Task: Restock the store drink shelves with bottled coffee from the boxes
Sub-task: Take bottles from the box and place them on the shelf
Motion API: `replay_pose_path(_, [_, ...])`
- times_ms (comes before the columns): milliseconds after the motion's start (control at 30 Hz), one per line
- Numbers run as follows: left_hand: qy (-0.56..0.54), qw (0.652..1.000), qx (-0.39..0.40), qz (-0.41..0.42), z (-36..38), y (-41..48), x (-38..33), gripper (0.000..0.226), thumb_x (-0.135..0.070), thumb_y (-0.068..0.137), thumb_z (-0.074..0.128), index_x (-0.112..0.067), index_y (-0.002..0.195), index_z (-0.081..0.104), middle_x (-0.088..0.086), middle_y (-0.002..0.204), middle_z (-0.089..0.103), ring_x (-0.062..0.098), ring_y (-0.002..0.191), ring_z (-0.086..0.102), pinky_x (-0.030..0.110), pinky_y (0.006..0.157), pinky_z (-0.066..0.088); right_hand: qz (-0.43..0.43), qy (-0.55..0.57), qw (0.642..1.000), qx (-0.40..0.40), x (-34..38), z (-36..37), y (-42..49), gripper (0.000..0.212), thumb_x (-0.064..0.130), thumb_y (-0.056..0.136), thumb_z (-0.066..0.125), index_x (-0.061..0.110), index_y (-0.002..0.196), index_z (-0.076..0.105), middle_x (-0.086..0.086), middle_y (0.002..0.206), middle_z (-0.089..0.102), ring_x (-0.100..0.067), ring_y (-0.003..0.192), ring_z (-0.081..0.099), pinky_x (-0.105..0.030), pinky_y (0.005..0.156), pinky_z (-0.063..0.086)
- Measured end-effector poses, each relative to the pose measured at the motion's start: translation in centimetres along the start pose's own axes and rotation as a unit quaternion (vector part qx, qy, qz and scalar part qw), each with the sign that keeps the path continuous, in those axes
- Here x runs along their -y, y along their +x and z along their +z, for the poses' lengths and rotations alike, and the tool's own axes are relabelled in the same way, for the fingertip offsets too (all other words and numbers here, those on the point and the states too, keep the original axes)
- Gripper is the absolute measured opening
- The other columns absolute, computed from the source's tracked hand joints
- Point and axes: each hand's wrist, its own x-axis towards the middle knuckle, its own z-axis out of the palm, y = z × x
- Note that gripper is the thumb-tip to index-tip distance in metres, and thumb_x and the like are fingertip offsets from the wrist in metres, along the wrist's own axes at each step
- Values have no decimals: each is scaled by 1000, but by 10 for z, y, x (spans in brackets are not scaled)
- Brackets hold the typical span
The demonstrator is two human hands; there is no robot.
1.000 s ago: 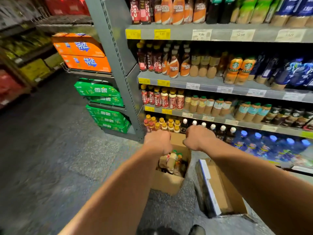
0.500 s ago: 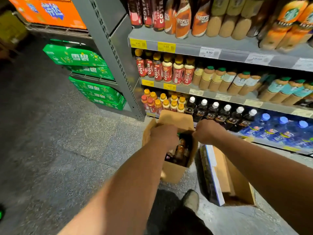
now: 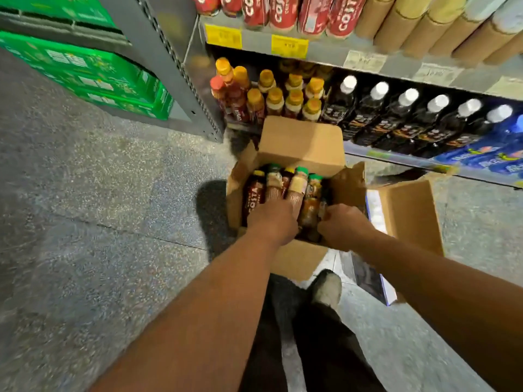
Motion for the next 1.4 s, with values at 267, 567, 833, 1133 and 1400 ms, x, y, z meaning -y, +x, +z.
replay_pose_path(267, [-167,984,16,-58,46,91,47,29,-18,94,49,-12,122,55,10,119,56,29,104,55,39,87,48,149,200,968,14,2,62,101,23,25,91,55,9,106,62,-13,107,65,-30,94,63,-36,77,53])
replay_pose_path(567, [-348,917,15,-196,91,188,62,39,-19,98,46,-8,135,42,14,131,50,33,116,51,43,97,44,220,322,921,2,-5,123,211,39,32,90,55,10,122,52,-13,112,61,-28,91,61,-27,57,43])
replay_pose_path(833, [-447,860,16,-246,110,227,71,50,-33,94,56,-2,130,43,16,123,57,34,108,59,40,92,49,313,383,869,3,-8,144,246,73,33,76,77,7,135,42,-13,125,55,-28,107,58,-41,89,54])
replay_pose_path(1133, [-581,758,90,-284,101,224,77,43,-19,91,63,-9,127,41,12,118,57,23,92,58,36,82,52,306,454,836,40,-12,137,248,54,8,73,75,7,122,53,-13,114,62,-29,104,60,-41,90,52])
replay_pose_path(1400, [-585,766,132,-232,85,195,85,68,-6,84,68,-13,139,30,12,134,51,30,116,55,45,93,45,238,589,760,136,-22,122,206,37,-5,80,66,10,114,59,-13,112,67,-32,108,61,-47,100,46])
